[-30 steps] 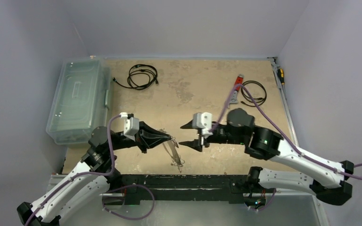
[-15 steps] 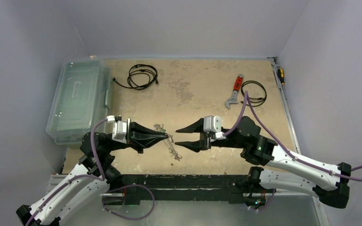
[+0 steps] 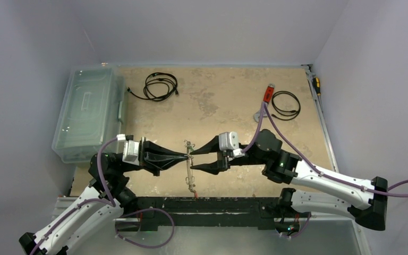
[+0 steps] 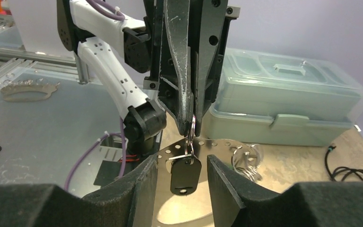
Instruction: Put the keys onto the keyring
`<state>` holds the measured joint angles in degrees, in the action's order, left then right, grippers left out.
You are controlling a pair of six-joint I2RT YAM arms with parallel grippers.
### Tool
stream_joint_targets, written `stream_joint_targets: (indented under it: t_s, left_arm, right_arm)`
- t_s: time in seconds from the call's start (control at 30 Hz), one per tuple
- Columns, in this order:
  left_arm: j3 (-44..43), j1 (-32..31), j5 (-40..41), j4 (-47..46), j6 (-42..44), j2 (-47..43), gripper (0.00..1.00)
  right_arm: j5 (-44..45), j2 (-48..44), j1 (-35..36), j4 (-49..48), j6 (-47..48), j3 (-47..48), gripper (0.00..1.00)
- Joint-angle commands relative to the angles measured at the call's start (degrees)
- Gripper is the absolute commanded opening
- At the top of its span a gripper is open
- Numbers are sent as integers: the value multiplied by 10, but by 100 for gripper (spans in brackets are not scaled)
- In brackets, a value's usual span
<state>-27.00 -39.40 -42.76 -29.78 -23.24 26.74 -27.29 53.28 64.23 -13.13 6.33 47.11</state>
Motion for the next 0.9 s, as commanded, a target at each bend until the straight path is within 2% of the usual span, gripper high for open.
stream_joint_targets:
  t_s: [0.0, 0.53, 0.87]
  left_arm:
    - [3, 1, -2, -54, -18, -8, 0]
    - [8, 4, -1, -51, -25, -19, 0]
    - [6, 10, 18, -23, -5, -38, 0]
  right_arm:
    - [-26, 15, 2, -44, -11, 21, 46]
    - [-65, 78, 2, -115, -31, 42, 43]
    - [-49, 37, 2, -74, -25, 30, 45]
